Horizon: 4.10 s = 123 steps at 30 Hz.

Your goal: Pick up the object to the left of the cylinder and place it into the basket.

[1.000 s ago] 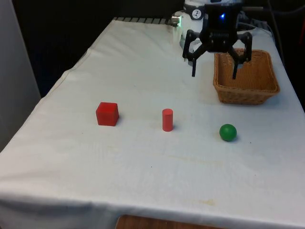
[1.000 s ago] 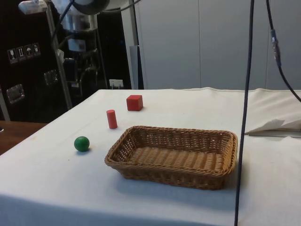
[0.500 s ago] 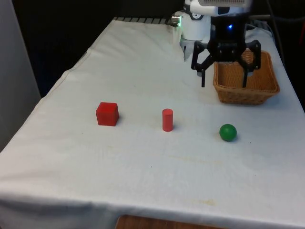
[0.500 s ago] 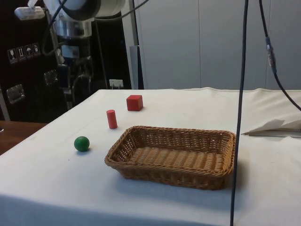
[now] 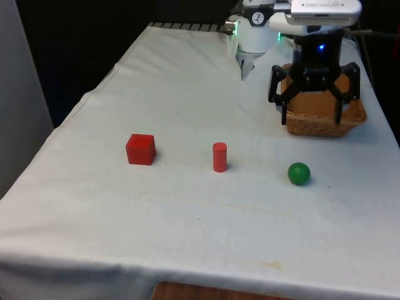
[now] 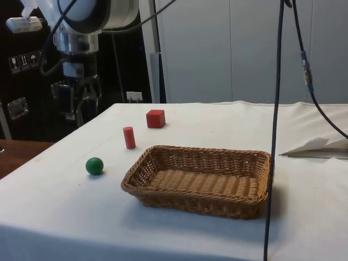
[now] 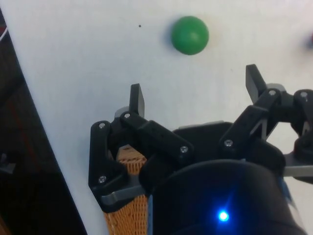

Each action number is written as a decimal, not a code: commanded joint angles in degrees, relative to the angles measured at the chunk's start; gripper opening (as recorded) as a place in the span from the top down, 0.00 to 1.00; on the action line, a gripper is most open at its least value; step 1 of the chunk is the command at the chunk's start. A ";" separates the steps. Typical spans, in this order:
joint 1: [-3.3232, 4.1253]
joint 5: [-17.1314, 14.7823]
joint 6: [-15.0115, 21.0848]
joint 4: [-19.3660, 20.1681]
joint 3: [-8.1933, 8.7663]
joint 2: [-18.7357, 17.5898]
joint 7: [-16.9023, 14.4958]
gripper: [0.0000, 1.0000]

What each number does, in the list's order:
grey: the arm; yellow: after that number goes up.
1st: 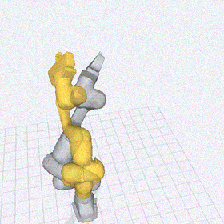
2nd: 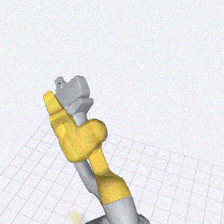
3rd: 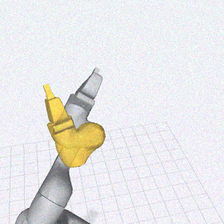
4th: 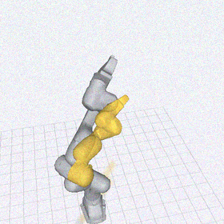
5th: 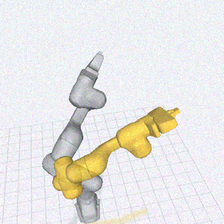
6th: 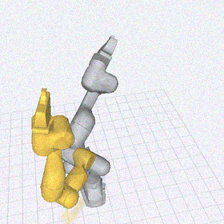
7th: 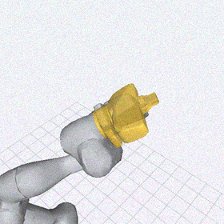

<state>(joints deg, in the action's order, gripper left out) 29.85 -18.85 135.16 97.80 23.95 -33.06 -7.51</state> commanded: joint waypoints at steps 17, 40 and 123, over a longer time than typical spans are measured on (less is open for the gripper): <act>1.55 0.69 1.15 -1.03 -0.86 -1.95 1.66 0.00; 2.06 0.69 4.35 -1.66 -0.97 -6.02 1.49 0.00; 0.52 0.52 8.88 -1.66 -0.69 -13.12 0.74 1.00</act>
<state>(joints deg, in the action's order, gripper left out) 30.42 -18.33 144.04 96.20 23.32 -46.07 -6.76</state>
